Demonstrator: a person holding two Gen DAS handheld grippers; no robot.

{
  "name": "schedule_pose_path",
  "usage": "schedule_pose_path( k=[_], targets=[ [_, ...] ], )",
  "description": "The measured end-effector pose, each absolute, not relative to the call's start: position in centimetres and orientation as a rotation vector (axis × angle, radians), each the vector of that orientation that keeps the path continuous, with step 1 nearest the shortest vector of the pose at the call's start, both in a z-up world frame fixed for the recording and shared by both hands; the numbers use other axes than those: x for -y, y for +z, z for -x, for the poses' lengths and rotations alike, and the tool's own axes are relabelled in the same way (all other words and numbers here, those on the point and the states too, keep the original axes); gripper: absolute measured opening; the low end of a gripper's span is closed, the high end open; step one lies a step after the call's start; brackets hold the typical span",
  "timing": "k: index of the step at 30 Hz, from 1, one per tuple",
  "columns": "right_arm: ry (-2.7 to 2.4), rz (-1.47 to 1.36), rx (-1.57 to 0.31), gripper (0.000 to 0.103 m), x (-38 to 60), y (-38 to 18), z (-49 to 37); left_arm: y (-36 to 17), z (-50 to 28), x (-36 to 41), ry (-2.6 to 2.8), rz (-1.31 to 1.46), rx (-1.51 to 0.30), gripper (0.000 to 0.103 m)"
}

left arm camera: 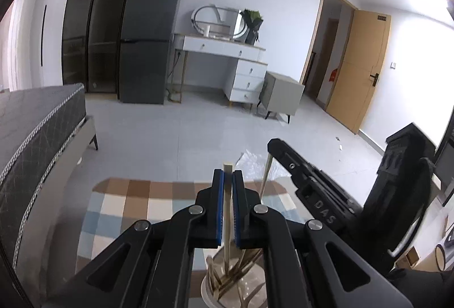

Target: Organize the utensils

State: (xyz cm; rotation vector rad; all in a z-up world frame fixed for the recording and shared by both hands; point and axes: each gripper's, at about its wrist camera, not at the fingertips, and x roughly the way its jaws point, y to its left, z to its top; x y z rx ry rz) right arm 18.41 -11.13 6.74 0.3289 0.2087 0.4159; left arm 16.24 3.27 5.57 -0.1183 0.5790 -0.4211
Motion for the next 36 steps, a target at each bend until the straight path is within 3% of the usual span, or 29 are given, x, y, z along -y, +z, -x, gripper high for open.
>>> schedule_pose_path(
  k=[8,9,12,14,16,18,22,26,36],
  targets=[
    [0.466,-0.284,-0.342,0.009,11.3,5.5,-16.4,4.4,-16.0,-2.3,-0.549,0.106,-0.829,0.002],
    [0.468,-0.296,-0.363,0.014,11.7,5.2,-15.9,4.6,-15.9,-2.5,-0.537,0.117,-0.844,0.002],
    [0.454,-0.307,-0.402,0.030,13.1,4.8,-14.0,5.4,-14.8,-3.7,-0.470,0.171,-0.866,0.018],
    [0.433,-0.315,-0.409,0.034,14.1,5.1,-12.6,6.5,-13.3,-4.5,-0.423,0.198,-0.839,0.043],
    [0.429,-0.332,-0.411,0.040,15.1,5.8,-10.9,7.7,-11.5,-5.0,-0.382,0.210,-0.806,0.053],
    [0.425,-0.330,-0.396,0.050,15.7,6.7,-9.3,9.2,-10.1,-4.8,-0.338,0.189,-0.770,0.055],
    [0.447,-0.304,-0.364,0.064,16.0,8.9,-6.0,11.3,-7.2,-4.7,-0.251,0.165,-0.699,0.076],
    [0.451,-0.286,-0.314,0.073,16.1,11.1,-3.2,12.1,-4.8,-4.4,-0.197,0.145,-0.639,0.085],
    [0.456,-0.249,-0.273,0.094,16.3,12.4,1.7,11.9,-0.2,-3.8,-0.109,0.077,-0.529,0.095]
  ],
)
